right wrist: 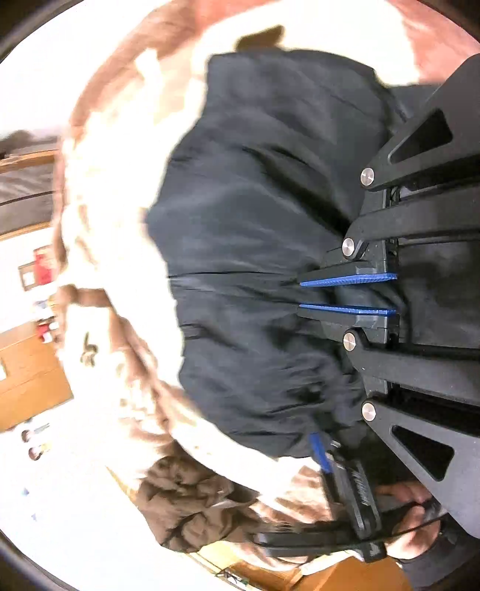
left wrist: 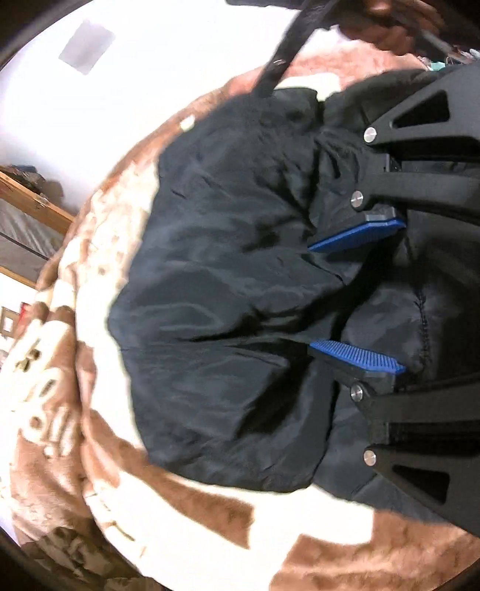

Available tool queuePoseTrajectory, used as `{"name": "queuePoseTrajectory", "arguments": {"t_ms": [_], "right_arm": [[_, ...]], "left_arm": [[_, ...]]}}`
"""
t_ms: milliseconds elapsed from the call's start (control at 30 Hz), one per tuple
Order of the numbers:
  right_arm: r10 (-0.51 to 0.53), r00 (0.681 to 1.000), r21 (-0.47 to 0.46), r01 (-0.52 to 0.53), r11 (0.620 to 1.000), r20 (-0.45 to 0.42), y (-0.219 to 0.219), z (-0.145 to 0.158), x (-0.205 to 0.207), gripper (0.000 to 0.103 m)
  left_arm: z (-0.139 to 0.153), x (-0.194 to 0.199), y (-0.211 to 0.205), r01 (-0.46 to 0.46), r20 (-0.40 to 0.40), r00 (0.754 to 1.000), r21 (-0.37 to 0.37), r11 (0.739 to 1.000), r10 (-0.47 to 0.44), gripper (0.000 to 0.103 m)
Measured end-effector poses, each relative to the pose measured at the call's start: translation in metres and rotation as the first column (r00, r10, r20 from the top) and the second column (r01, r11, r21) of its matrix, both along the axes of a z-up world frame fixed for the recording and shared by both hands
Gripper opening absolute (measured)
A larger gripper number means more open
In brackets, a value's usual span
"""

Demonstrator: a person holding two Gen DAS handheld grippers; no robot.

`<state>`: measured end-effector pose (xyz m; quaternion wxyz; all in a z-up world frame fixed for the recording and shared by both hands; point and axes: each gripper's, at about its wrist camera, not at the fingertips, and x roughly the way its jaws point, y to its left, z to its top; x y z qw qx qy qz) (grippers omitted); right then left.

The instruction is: Fold large clothes

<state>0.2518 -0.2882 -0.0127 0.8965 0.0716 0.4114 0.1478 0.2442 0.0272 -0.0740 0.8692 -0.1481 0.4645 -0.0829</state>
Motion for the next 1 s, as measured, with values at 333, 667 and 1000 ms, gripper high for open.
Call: {"name": "queuePoseTrajectory", "arguments": {"t_ms": [333, 667, 1000], "right_arm": [[-0.205, 0.973, -0.054, 0.200, 0.978, -0.109, -0.043, -0.050, 0.056, 0.010], [-0.210, 0.974, -0.055, 0.206, 0.977, -0.087, -0.057, -0.073, 0.045, 0.006], [-0.052, 0.998, -0.006, 0.052, 0.999, 0.041, -0.007, -0.002, 0.014, 0.010]], "left_arm": [[0.001, 0.091, 0.030, -0.139, 0.049, 0.990, 0.078, 0.987, 0.136, 0.053], [-0.038, 0.071, 0.037, -0.144, 0.062, 0.988, 0.051, 0.988, 0.141, 0.054], [0.025, 0.041, 0.010, -0.054, 0.175, 0.983, 0.026, 0.998, 0.049, 0.053]]}}
